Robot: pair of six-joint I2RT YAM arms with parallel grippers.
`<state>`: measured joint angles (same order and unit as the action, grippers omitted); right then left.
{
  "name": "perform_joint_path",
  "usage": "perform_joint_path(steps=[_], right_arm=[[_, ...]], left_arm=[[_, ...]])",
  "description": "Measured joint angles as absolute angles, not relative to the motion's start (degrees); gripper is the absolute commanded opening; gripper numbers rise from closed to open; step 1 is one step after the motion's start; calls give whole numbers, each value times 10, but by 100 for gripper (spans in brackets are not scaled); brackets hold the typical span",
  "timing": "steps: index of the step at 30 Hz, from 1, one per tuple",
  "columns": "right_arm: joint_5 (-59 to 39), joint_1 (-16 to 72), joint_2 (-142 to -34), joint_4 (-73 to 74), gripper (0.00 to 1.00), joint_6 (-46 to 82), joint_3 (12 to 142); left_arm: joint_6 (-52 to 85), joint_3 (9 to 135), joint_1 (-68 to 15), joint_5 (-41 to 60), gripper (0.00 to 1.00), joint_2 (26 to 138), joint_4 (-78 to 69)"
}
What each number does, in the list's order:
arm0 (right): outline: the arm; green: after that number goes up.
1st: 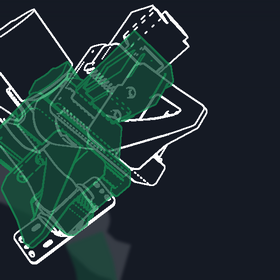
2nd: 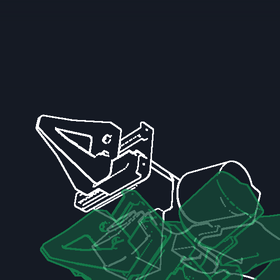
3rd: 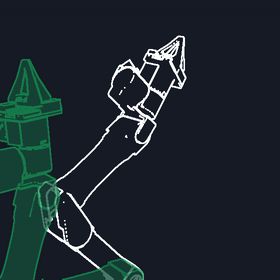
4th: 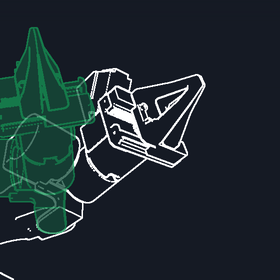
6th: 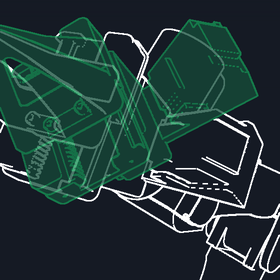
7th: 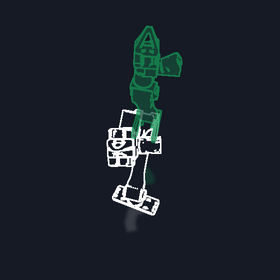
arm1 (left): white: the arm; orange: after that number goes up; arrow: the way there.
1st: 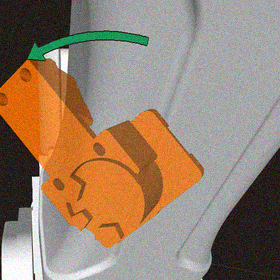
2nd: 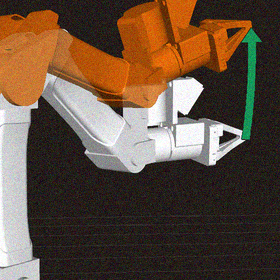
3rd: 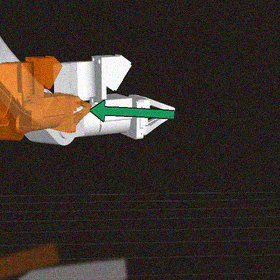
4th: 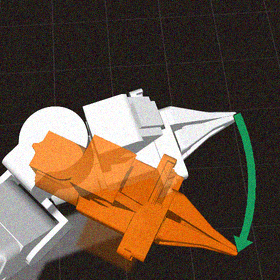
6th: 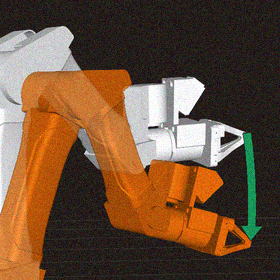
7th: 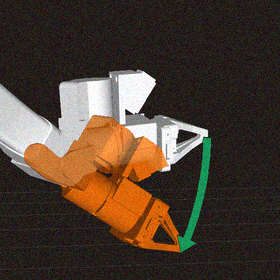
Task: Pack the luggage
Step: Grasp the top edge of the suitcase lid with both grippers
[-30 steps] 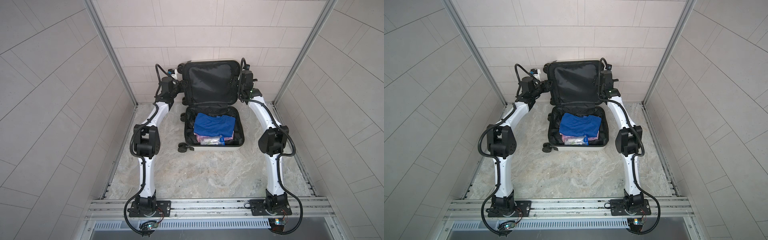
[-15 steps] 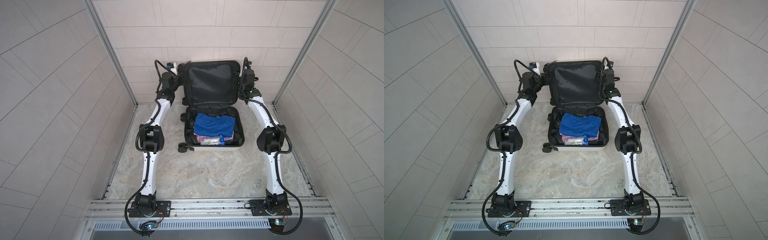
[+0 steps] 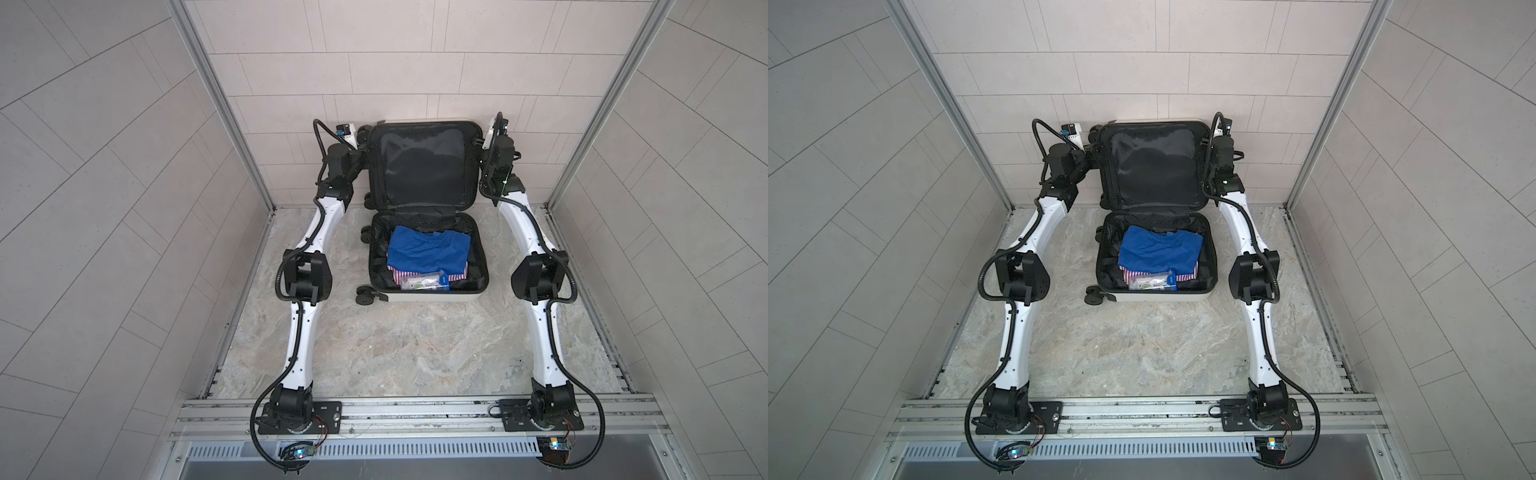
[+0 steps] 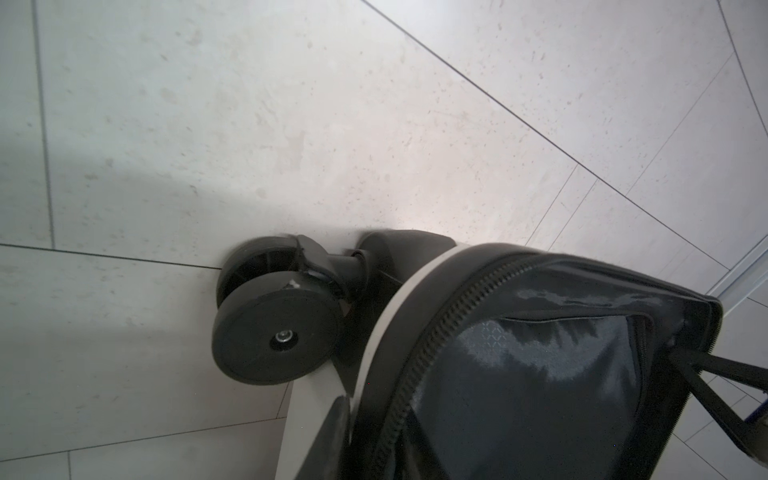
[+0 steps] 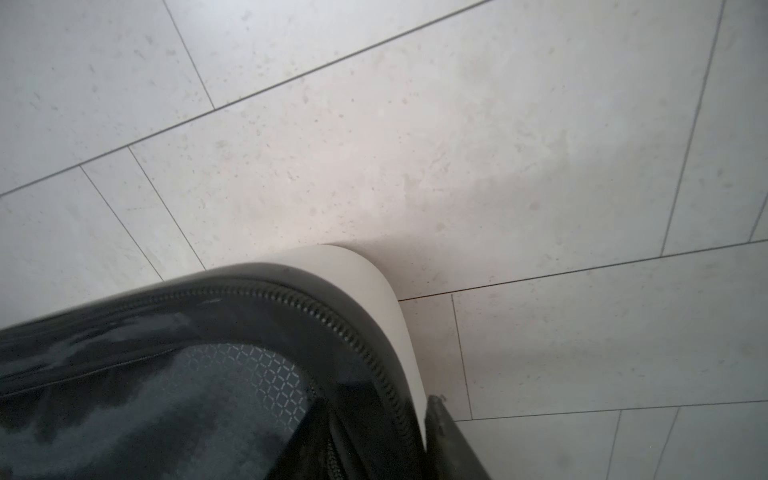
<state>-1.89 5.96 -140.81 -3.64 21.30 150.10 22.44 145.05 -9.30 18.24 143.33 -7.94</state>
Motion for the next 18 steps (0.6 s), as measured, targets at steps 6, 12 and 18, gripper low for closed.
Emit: perform_joint_path(steps=[6, 12, 18], right_arm=[[-39, 51, -1408, -34, 0, 201, 1501], [-57, 48, -1408, -36, 0, 184, 1501], [-72, 48, -1408, -35, 0, 180, 1501]], left_arm=[[203, 1451, -93, 172, 0, 1433, -73], [192, 1418, -95, 163, 0, 1419, -90], [183, 1307, -101, 138, 0, 1357, -139]])
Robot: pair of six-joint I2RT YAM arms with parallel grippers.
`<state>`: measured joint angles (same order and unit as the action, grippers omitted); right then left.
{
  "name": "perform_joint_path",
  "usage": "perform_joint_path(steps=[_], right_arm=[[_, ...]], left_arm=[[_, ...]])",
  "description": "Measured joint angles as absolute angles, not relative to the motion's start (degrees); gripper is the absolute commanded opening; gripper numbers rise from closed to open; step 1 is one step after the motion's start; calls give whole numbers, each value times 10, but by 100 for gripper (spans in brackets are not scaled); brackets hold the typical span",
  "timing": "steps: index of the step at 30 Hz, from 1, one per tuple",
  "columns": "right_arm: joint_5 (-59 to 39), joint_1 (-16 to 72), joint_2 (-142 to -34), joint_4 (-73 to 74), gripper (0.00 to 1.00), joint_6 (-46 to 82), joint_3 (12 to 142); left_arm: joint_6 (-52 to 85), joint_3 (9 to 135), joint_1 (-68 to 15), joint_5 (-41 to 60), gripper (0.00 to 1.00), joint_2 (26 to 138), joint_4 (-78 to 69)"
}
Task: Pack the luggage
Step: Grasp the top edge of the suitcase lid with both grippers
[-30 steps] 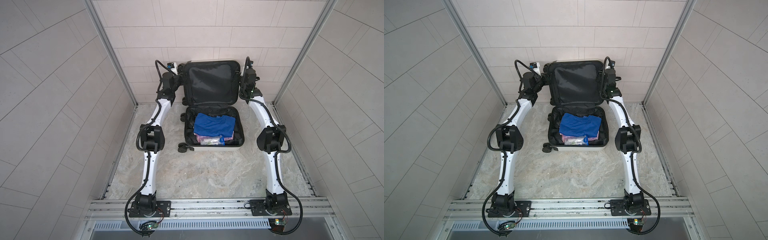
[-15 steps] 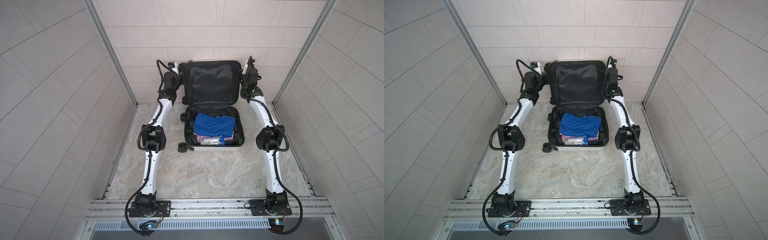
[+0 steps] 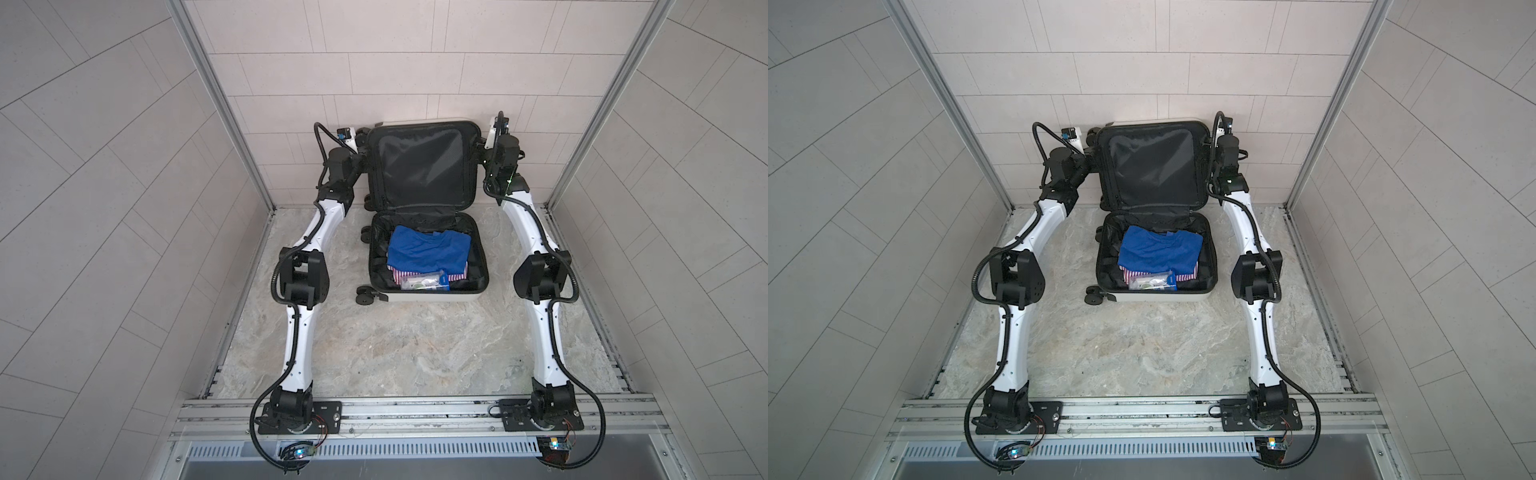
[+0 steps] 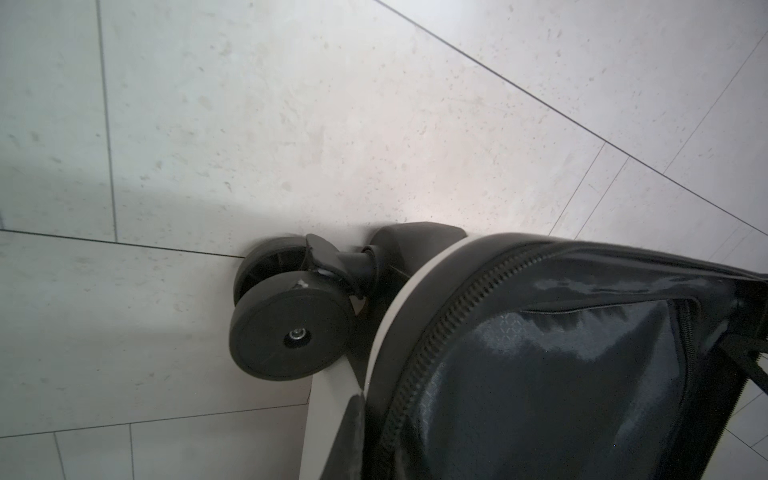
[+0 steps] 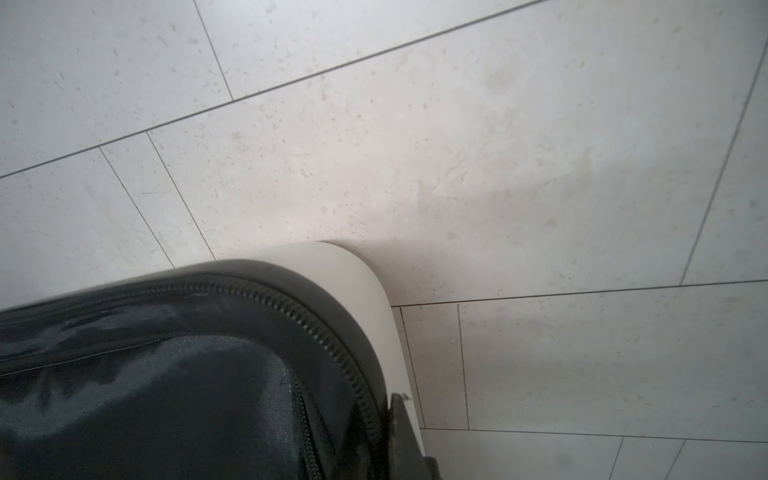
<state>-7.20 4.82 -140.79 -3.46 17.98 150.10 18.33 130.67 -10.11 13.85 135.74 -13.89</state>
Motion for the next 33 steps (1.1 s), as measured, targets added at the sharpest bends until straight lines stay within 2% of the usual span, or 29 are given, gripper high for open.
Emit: perform_joint_path(steps=[13, 33], right_arm=[[-81, 58, -1371, -100, 0, 162, 1490], [-19, 68, -1130, 3, 0, 153, 1113]], left_arm=[[164, 1119, -110, 102, 0, 1233, -200], [51, 936, -163, 37, 0, 1072, -212]])
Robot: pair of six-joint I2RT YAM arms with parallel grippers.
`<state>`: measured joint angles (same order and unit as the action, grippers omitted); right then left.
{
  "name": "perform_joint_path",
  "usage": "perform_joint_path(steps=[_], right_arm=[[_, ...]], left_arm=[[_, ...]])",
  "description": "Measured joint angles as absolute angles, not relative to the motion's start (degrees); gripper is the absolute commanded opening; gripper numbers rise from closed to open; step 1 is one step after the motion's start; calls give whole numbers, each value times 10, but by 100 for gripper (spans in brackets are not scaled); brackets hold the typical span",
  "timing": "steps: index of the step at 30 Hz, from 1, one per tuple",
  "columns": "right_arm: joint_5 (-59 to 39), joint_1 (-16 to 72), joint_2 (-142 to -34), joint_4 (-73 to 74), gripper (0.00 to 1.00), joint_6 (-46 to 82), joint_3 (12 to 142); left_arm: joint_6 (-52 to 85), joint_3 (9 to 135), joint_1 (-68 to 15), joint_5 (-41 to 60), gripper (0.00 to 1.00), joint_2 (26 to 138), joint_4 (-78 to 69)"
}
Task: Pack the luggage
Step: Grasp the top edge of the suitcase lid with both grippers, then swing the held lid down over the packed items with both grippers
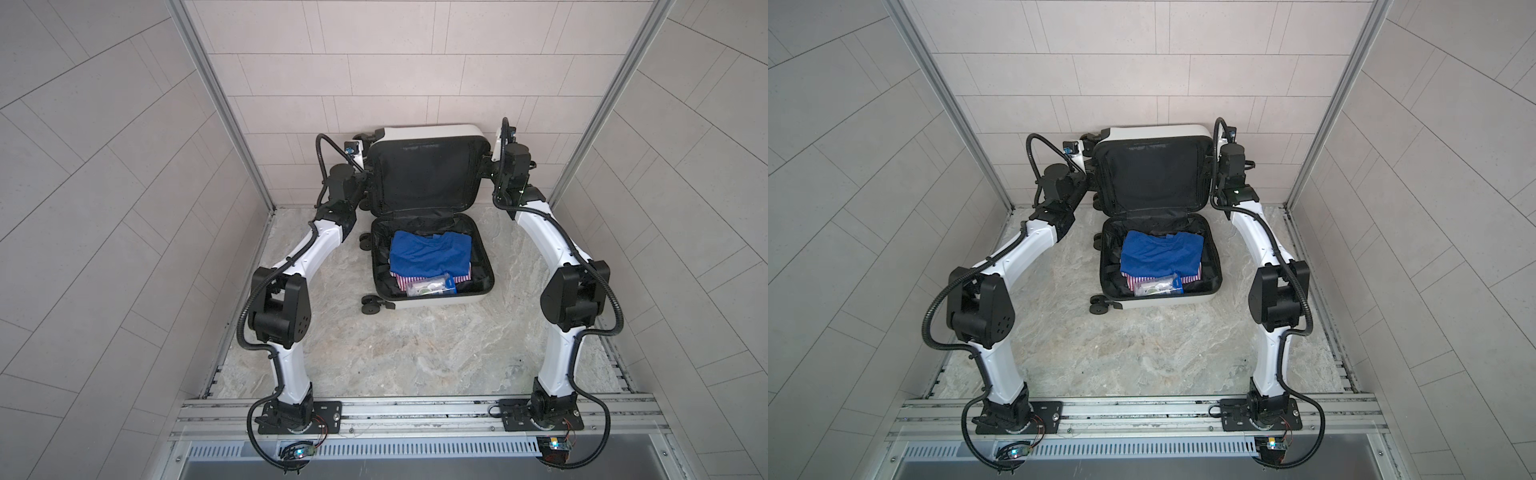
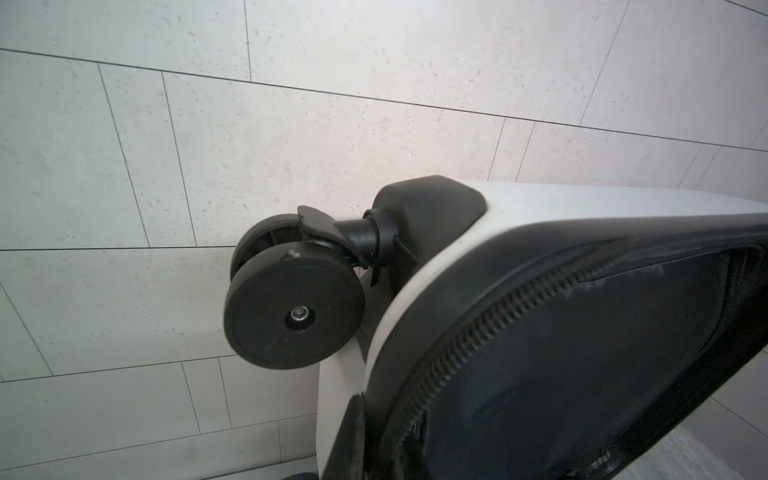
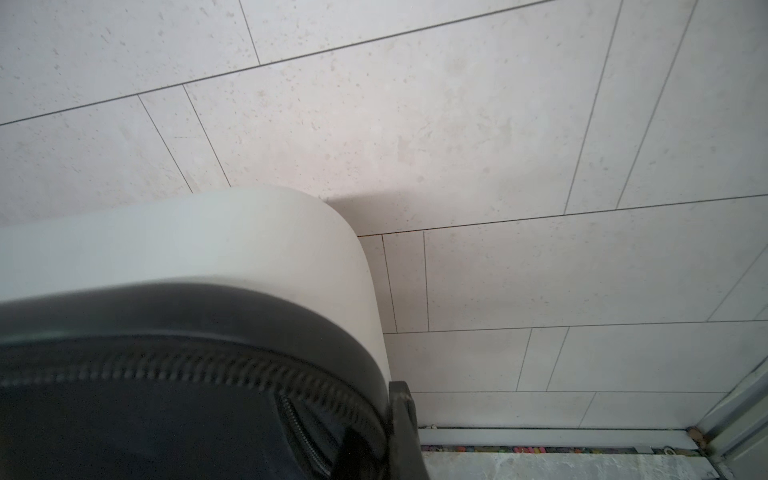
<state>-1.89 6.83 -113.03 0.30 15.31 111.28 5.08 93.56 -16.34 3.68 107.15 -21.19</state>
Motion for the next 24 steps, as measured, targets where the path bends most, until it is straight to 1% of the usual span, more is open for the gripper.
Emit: perform_joint_path(steps=[7, 8, 9, 14, 19, 22, 24], right_arm=[[3, 75, -1053, 43, 0, 160, 996], [6, 77, -1042, 49, 1, 161, 978], [8, 79, -1031, 55, 4, 163, 961], [24, 87, -977, 76, 12, 171, 886], [38, 100, -927, 89, 15, 181, 810], [47, 106, -898, 93, 17, 188, 769], [52, 107, -881, 93, 18, 193, 744]], left_arm=[[28, 859, -184, 16, 0, 1008, -218], [26, 845, -187, 13, 0, 999, -222], [25, 830, -189, 11, 0, 988, -224], [23, 754, -206, 1, 4, 928, -232], [21, 668, -227, -23, 16, 852, -239], [32, 620, -245, -28, 21, 805, -240], [37, 596, -258, -28, 27, 780, -240]])
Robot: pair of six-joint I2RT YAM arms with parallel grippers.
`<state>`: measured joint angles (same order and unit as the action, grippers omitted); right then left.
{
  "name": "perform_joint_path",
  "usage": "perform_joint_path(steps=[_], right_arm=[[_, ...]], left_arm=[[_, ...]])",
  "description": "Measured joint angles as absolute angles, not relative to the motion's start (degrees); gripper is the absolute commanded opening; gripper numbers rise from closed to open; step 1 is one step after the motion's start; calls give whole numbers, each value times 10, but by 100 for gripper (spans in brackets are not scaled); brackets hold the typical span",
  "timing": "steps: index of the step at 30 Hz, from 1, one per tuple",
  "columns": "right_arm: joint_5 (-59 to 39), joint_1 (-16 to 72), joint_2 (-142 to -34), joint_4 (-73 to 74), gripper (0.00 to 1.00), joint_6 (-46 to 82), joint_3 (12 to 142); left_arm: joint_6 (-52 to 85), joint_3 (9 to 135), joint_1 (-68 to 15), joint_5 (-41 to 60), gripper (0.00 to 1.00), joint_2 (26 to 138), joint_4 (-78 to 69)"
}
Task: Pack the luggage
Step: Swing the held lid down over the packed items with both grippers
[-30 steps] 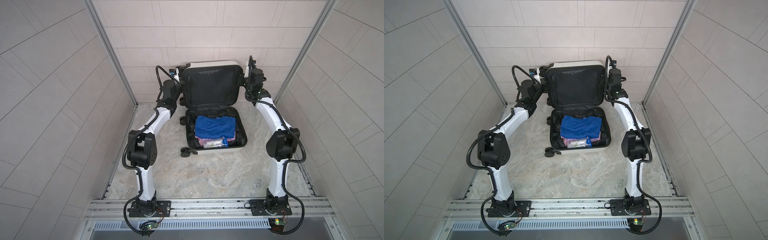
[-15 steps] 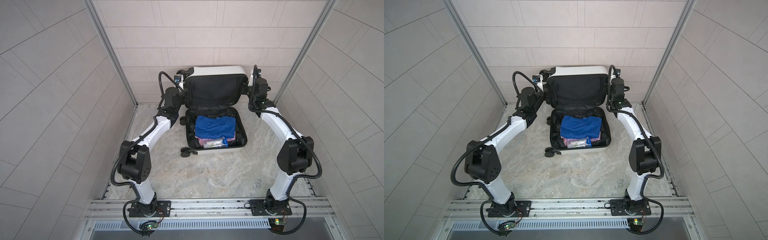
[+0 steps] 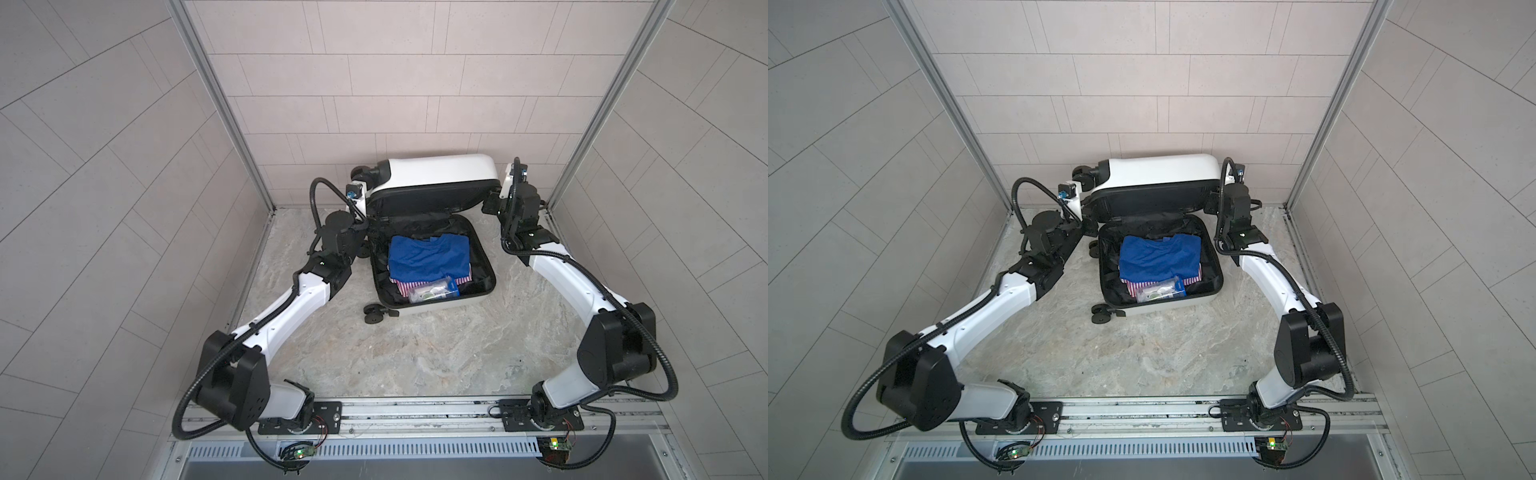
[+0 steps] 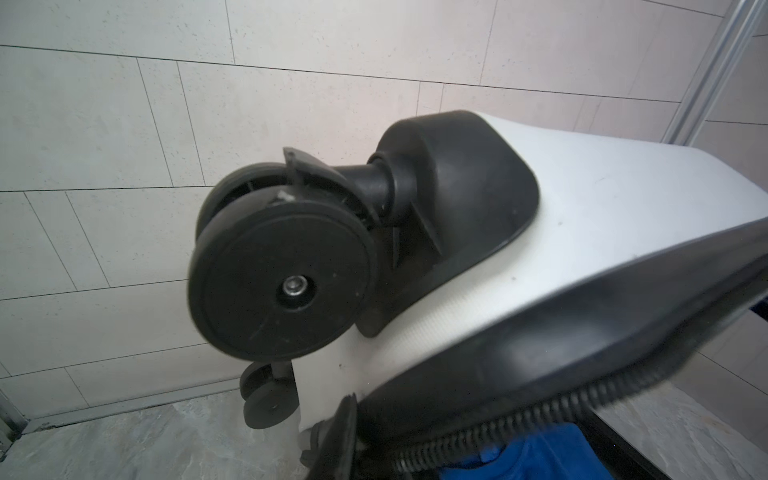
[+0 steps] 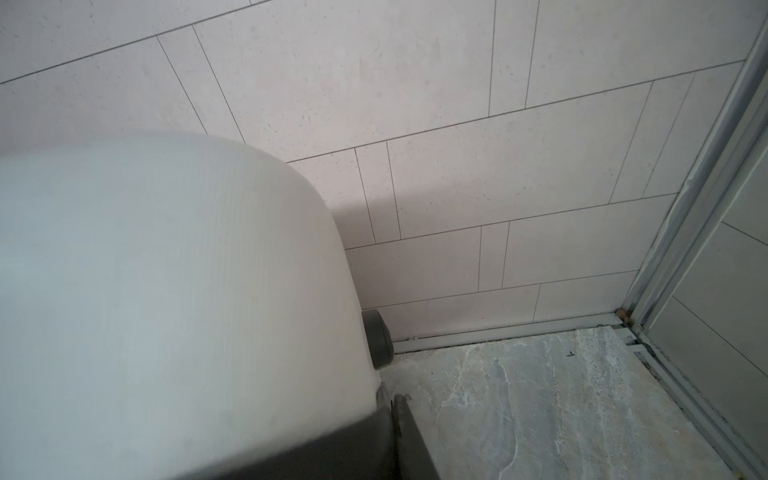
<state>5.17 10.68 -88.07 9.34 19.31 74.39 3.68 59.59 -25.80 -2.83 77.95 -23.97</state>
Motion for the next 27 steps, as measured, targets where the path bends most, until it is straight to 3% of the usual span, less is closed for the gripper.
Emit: perform_joint_path(steps=[5, 10, 27], right_arm=[[56, 114, -830, 97, 22, 204, 675], [52, 124, -787, 98, 24, 218, 617], [83, 148, -651, 39, 29, 270, 406]], left_arm=[[53, 537, -293, -32, 41, 716, -238], [65, 481, -316, -30, 47, 660, -236], [168, 274, -361, -12, 50, 456, -132]])
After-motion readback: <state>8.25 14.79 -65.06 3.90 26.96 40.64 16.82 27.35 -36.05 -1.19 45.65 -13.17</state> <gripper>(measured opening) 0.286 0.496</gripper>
